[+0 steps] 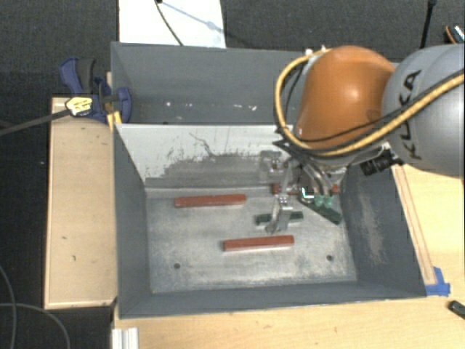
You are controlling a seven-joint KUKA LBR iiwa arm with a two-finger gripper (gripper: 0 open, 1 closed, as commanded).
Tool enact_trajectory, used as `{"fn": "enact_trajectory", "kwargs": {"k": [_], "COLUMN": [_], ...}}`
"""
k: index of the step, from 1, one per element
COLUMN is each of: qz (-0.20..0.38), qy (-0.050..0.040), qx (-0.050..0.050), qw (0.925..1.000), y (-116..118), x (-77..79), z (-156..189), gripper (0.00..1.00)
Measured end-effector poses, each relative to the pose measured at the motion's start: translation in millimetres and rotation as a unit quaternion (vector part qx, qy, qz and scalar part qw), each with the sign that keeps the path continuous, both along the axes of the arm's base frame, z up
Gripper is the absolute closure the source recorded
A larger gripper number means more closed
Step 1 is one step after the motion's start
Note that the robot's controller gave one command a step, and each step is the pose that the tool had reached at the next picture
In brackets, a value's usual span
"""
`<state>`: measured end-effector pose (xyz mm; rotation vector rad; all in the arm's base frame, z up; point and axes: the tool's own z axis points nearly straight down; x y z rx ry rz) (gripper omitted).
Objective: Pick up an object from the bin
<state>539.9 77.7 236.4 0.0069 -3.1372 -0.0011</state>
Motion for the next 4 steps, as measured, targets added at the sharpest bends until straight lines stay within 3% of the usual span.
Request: {"fn": "enact_trajectory", "kwargs": {"k": [1, 2, 3, 4], "qz": [0.115, 0.114, 0.113, 0.131], "qy": [0.001, -0.0028, -0.0028, -0.0051], "qx": [0.0, 0.0, 0.0, 0.0], "qw": [0.9933, 0.9935, 0.9936, 0.9913], "y": [-59, -57, -57, -67], "x": [-28.1, -25.8, -25.8, 7.1], "z": [-162, -158, -158, -166], "gripper": [0.0, 1.0, 0.0, 0.0]}}
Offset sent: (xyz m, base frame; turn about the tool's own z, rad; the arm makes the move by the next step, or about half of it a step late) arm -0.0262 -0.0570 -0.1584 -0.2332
